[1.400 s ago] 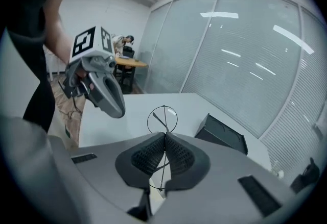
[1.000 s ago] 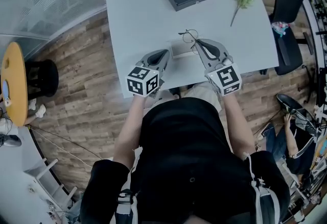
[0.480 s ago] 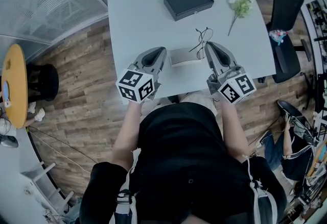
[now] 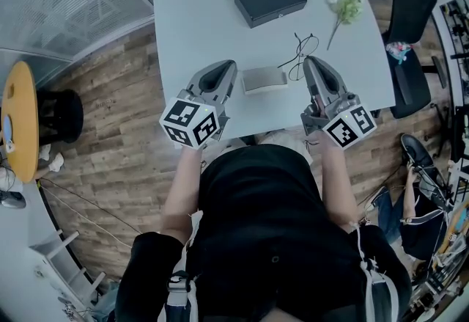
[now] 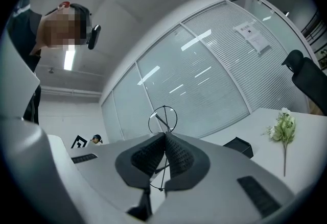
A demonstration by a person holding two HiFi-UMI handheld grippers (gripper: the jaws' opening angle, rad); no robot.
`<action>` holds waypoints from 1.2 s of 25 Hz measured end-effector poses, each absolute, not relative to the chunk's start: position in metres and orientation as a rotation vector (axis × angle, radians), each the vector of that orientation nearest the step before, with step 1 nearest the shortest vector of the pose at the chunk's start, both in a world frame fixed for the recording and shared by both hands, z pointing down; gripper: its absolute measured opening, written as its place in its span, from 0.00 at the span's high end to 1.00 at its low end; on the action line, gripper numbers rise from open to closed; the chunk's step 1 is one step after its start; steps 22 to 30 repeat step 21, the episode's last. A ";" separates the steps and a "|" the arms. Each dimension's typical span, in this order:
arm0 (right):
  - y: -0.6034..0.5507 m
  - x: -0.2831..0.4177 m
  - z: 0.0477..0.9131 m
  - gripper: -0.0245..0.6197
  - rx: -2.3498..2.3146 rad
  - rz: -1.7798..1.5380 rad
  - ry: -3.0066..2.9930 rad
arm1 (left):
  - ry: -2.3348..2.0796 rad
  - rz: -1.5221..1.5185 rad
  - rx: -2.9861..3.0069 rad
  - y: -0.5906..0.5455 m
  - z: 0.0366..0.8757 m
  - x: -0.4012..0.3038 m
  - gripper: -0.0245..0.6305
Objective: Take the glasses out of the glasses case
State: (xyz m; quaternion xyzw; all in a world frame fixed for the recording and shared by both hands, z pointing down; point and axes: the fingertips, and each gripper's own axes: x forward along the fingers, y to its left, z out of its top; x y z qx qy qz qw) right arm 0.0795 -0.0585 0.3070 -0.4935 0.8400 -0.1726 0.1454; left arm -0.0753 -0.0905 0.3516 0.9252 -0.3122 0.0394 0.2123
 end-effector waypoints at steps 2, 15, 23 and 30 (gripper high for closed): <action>-0.057 0.080 0.306 0.93 -1.408 -0.501 2.416 | -0.863 0.111 2.565 -0.089 0.354 -0.073 0.93; -0.050 0.078 0.300 0.93 -1.356 -0.503 2.415 | -0.819 0.104 2.559 -0.086 0.357 -0.063 0.93; -0.049 0.071 0.298 0.93 -1.336 -0.490 2.436 | -0.812 0.111 2.565 -0.087 0.356 -0.066 0.93; -0.049 0.071 0.298 0.93 -1.336 -0.490 2.436 | -0.812 0.111 2.565 -0.087 0.356 -0.066 0.93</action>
